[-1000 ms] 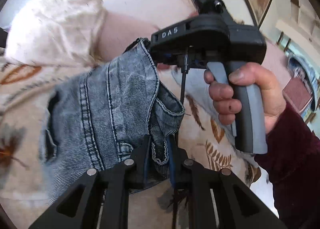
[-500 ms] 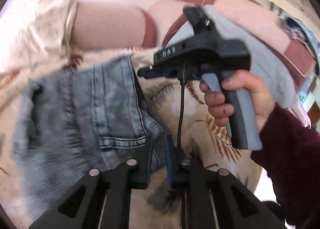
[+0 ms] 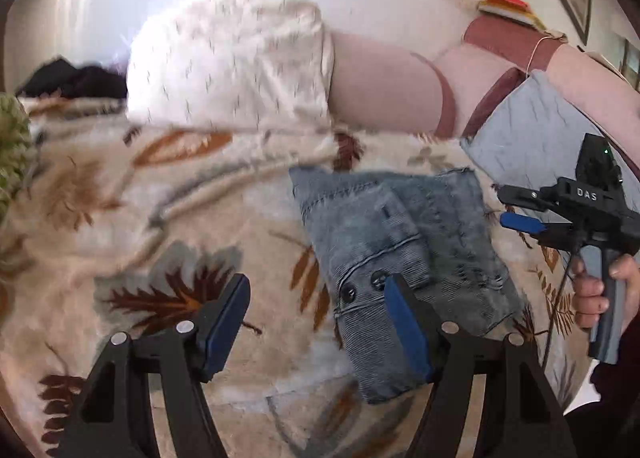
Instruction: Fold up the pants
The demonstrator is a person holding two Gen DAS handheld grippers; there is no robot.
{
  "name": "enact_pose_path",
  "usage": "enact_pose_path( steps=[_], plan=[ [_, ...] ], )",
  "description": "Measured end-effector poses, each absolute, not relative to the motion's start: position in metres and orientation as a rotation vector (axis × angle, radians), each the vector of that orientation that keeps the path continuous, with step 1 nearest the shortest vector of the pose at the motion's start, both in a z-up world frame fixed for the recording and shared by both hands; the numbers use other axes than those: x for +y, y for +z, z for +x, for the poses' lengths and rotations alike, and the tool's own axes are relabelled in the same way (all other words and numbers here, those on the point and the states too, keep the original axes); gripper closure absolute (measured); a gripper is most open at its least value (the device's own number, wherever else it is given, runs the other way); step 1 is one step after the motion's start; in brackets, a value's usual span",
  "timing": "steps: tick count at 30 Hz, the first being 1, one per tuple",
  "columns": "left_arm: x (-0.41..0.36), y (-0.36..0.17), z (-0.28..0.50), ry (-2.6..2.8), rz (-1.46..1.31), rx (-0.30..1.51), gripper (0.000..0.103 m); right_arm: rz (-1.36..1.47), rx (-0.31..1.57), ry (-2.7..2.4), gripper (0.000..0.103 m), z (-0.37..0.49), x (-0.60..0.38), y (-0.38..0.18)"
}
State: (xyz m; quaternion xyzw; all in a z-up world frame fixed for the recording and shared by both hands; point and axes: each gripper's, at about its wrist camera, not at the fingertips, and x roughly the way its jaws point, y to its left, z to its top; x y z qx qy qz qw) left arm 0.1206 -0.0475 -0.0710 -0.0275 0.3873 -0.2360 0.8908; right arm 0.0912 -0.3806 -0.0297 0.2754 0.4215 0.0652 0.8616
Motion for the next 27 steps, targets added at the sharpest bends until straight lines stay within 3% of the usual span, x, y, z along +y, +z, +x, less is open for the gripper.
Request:
enact_pose_path(
  steps=[4, 6, 10, 13, 17, 22, 27],
  plan=[
    [-0.064, -0.079, 0.123, -0.490, -0.043, 0.829, 0.033, 0.634, 0.938, 0.122, 0.044, 0.110, -0.383, -0.062],
    [-0.075, -0.082, 0.123, -0.493, -0.017, 0.841, 0.033, 0.674, 0.971, 0.167, 0.055, 0.114, -0.383, -0.075],
    [-0.095, -0.085, 0.120, -0.509, 0.023, 0.849, 0.034, 0.632, 0.994, 0.168, 0.093, 0.113, -0.378, -0.078],
    [-0.105, -0.085, 0.117, -0.522, 0.020, 0.862, 0.042, 0.628, 0.951, 0.115, 0.095, 0.103, -0.384, -0.068],
    [-0.126, -0.090, 0.115, -0.524, 0.039, 0.869, 0.043, 0.551, 0.917, 0.012, 0.096, 0.095, -0.390, -0.055],
    [-0.156, -0.092, 0.109, -0.519, 0.109, 0.845, 0.043, 0.466, 1.001, -0.127, 0.096, 0.102, -0.400, -0.081],
    [-0.145, -0.095, 0.121, -0.501, 0.058, 0.898, 0.028, 0.429, 1.037, -0.167, 0.095, 0.109, -0.399, -0.100]
  ],
)
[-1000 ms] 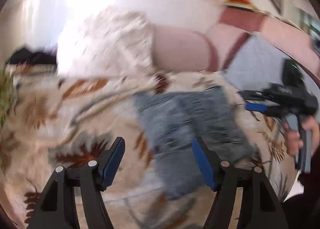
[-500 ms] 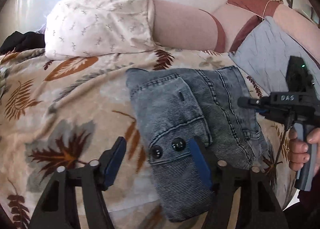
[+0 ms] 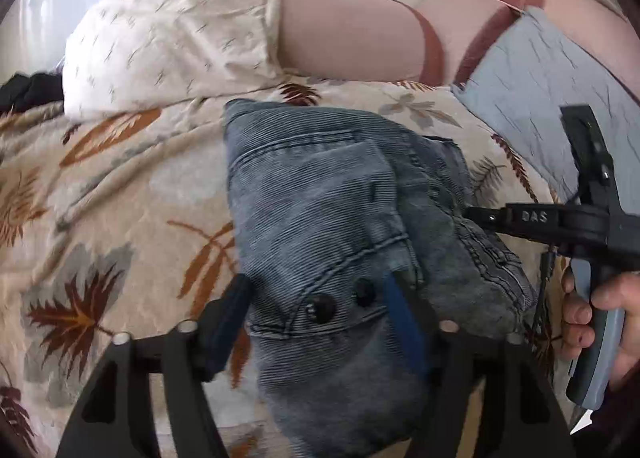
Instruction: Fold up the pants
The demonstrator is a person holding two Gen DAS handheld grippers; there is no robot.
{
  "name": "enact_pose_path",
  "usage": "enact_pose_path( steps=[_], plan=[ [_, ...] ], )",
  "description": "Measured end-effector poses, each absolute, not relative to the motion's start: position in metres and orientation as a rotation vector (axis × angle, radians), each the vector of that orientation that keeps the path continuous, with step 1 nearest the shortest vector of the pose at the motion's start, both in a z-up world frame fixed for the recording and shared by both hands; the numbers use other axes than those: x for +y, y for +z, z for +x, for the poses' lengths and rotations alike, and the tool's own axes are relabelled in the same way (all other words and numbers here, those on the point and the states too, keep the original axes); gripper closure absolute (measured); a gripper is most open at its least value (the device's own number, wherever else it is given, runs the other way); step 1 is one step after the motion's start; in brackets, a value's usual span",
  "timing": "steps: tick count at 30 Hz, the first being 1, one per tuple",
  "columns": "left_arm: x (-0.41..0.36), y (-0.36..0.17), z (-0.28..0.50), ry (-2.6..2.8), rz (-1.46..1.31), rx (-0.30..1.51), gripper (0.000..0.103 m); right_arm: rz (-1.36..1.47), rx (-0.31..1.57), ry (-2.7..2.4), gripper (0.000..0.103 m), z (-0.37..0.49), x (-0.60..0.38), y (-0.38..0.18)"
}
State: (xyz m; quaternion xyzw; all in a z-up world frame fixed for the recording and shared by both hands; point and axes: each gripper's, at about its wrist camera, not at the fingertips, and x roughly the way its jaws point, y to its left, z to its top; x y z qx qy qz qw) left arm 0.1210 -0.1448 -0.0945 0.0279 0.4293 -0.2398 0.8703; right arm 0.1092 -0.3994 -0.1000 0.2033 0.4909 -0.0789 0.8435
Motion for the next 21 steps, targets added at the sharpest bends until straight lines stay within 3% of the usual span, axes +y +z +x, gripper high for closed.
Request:
enact_pose_path(
  steps=[3, 5, 11, 14, 21],
  plan=[
    [-0.129, -0.088, 0.117, -0.478, 0.051, 0.908, 0.028, 0.389, 1.050, -0.167, 0.088, 0.107, -0.395, -0.097],
    [-0.122, -0.075, 0.108, -0.474, 0.060, 0.853, 0.029, 0.387, 1.046, -0.171, 0.077, 0.103, -0.394, -0.084],
    [-0.118, -0.041, 0.119, -0.425, 0.131, 0.706, 0.028, 0.367, 0.789, -0.091, 0.074, 0.087, -0.380, -0.022],
    [-0.121, -0.039, 0.150, -0.408, 0.135, 0.731, 0.028, 0.284, 0.714, -0.035, 0.074, 0.090, -0.360, -0.012],
    [-0.151, -0.075, 0.195, -0.387, 0.220, 0.841, 0.028, 0.286, 0.820, -0.003, 0.074, 0.141, -0.350, -0.054]
  ],
)
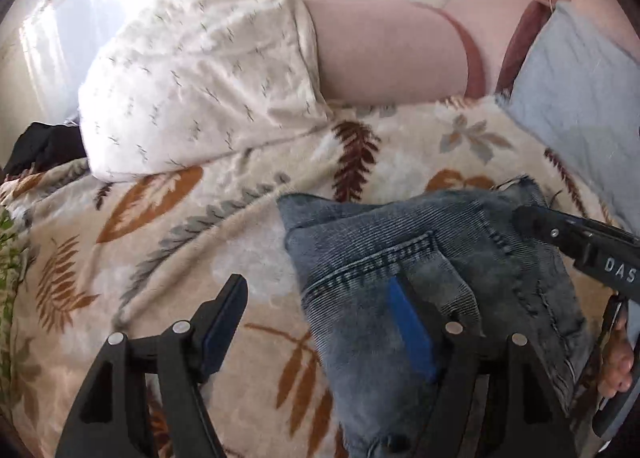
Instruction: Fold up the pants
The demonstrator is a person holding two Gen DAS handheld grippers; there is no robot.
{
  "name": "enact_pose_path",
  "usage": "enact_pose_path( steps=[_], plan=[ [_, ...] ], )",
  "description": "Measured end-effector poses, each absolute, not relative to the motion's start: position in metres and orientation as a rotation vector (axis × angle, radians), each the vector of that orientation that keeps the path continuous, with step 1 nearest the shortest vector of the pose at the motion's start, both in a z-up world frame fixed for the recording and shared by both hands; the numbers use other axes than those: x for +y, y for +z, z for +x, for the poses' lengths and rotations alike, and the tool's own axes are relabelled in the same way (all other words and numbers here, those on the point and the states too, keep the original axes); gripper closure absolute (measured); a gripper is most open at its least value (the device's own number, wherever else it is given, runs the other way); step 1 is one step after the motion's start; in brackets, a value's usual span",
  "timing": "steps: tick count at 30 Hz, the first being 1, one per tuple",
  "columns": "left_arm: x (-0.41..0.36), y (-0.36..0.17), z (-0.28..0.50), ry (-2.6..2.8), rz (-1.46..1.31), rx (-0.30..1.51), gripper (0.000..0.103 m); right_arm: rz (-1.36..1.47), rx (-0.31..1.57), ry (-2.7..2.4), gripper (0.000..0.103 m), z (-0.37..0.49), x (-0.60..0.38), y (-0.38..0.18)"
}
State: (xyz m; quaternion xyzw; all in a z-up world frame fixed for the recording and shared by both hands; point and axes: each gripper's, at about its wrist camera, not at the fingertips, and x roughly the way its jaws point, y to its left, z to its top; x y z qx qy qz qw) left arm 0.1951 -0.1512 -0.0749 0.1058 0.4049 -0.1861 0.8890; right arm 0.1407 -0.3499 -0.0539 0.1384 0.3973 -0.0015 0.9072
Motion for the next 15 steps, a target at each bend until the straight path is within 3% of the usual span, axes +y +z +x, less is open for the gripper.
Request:
enact_pose_path(
  steps=[3, 6, 11, 15],
  plan=[
    [-0.158, -0.089, 0.200, -0.380, 0.220, 0.863, 0.028, 0.292, 0.876, -0.014, 0.073, 0.151, -0.354, -0.073],
    [-0.162, -0.102, 0.205, -0.366, 0.224, 0.889, 0.024, 0.321, 0.919, -0.030, 0.056, 0.154, -0.364, -0.085],
    [-0.166, -0.115, 0.221, -0.313, 0.215, 0.957, 0.002, 0.366, 0.968, -0.014, 0.055, 0.159, -0.373, -0.100],
    [-0.161, -0.124, 0.237, -0.316, 0.152, 1.059, 0.000, 0.368, 0.978, -0.010, 0.055, 0.163, -0.375, -0.104]
  ],
)
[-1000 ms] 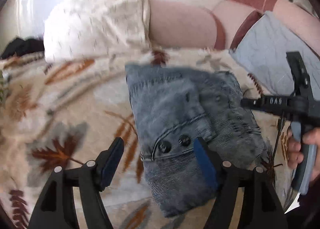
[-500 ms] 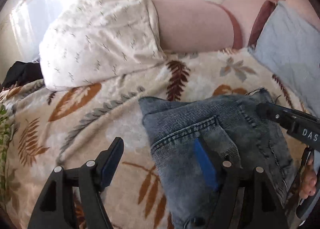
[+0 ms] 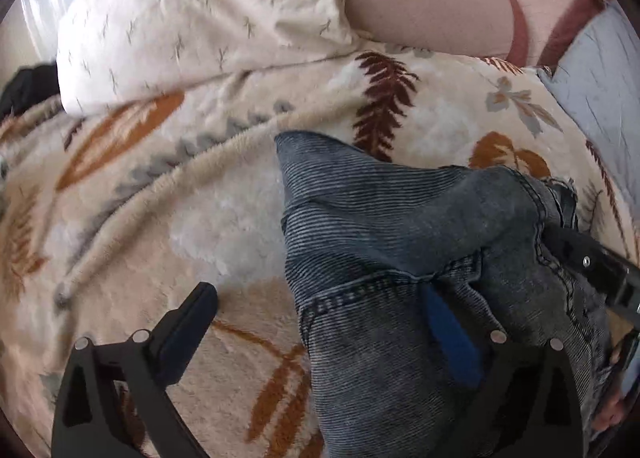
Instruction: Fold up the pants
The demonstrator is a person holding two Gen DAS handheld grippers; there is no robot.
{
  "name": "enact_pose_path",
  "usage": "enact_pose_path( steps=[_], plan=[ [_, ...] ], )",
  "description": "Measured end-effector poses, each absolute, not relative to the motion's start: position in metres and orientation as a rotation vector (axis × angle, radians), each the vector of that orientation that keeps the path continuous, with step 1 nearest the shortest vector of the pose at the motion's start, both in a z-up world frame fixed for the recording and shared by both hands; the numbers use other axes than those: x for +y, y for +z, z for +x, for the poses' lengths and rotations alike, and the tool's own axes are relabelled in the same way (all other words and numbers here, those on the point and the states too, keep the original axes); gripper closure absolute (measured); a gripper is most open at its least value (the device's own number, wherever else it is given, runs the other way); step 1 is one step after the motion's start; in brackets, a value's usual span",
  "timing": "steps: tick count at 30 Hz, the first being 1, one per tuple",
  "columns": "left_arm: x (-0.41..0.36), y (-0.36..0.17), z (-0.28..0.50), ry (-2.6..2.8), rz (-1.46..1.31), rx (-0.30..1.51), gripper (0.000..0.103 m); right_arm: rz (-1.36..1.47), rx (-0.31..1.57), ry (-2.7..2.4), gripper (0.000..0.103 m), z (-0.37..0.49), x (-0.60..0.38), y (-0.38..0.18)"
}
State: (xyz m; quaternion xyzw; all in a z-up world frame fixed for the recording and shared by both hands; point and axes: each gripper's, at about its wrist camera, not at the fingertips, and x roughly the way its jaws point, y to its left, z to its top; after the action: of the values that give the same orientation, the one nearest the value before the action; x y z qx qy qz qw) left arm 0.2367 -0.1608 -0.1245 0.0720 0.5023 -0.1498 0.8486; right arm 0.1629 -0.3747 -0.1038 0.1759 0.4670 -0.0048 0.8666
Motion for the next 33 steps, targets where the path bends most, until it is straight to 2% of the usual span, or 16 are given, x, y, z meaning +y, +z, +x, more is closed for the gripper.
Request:
enact_pose_path(
  steps=[3, 5, 8, 13, 18, 25, 29, 33],
  plan=[
    [-0.155, -0.111, 0.224, -0.321, 0.153, 1.015, 0.003, 0.362, 0.959, -0.010, 0.053, 0.159, -0.372, -0.098],
    [-0.142, -0.096, 0.212, -0.328, 0.116, 0.996, 0.009, 0.363, 0.949, -0.015, 0.049, 0.149, -0.369, -0.088],
    [-0.119, -0.072, 0.186, -0.349, 0.063, 0.926, 0.009, 0.326, 0.924, 0.006, 0.049, 0.127, -0.358, -0.068],
    [-0.110, -0.051, 0.130, -0.374, 0.173, 0.805, 0.009, 0.244, 0.851, 0.100, 0.048, 0.086, -0.332, -0.042],
    [-0.131, -0.066, 0.103, -0.389, 0.365, 0.769, 0.009, 0.210, 0.881, 0.119, 0.048, 0.055, -0.314, -0.051],
    [-0.135, -0.097, 0.100, -0.351, 0.428, 0.800, 0.007, 0.144, 0.978, 0.115, 0.048, 0.046, -0.312, -0.091],
    [-0.146, -0.106, 0.095, -0.315, 0.482, 0.770, 0.006, 0.123, 0.981, 0.111, 0.048, 0.045, -0.309, -0.095],
    [-0.140, -0.109, 0.102, -0.322, 0.411, 0.810, 0.004, 0.127, 0.983, 0.099, 0.047, 0.047, -0.308, -0.099]
  ],
)
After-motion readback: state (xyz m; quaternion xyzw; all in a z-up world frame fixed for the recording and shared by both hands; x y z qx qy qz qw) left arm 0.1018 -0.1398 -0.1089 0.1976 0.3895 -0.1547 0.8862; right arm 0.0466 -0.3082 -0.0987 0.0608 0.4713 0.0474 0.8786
